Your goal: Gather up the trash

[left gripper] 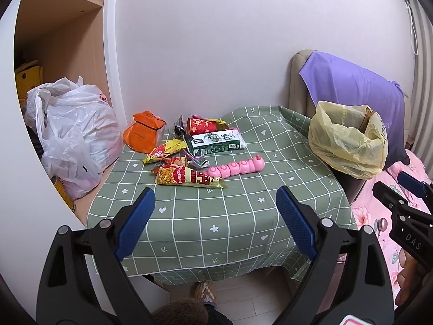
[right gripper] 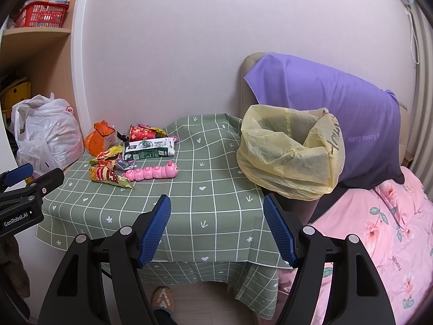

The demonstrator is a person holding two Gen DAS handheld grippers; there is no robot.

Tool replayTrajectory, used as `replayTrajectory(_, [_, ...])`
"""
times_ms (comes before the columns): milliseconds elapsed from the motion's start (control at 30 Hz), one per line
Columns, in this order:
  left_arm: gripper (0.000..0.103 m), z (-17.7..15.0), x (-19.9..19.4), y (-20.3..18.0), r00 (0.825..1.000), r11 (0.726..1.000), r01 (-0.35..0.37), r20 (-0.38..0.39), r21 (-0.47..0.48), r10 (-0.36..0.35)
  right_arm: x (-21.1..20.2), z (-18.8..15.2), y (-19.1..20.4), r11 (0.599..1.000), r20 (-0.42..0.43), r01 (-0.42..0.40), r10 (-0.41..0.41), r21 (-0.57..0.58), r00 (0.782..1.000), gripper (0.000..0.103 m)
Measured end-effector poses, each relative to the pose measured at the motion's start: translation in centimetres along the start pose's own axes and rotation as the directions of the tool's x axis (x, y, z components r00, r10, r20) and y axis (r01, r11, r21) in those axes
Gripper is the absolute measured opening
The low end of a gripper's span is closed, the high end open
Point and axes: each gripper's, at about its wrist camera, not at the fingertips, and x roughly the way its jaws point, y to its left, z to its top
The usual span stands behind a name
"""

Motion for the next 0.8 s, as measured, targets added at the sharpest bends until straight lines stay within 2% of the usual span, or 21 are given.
replayTrajectory(800, [0.087, 0.06, 0.29, 0.55, 1.0, 1.0, -0.003, 0.004, -0.004, 0.003, 0.07, -0.04, 0.35, 1.0, -0.004, 0.0, 0.0, -0.002, 1.0, 0.067])
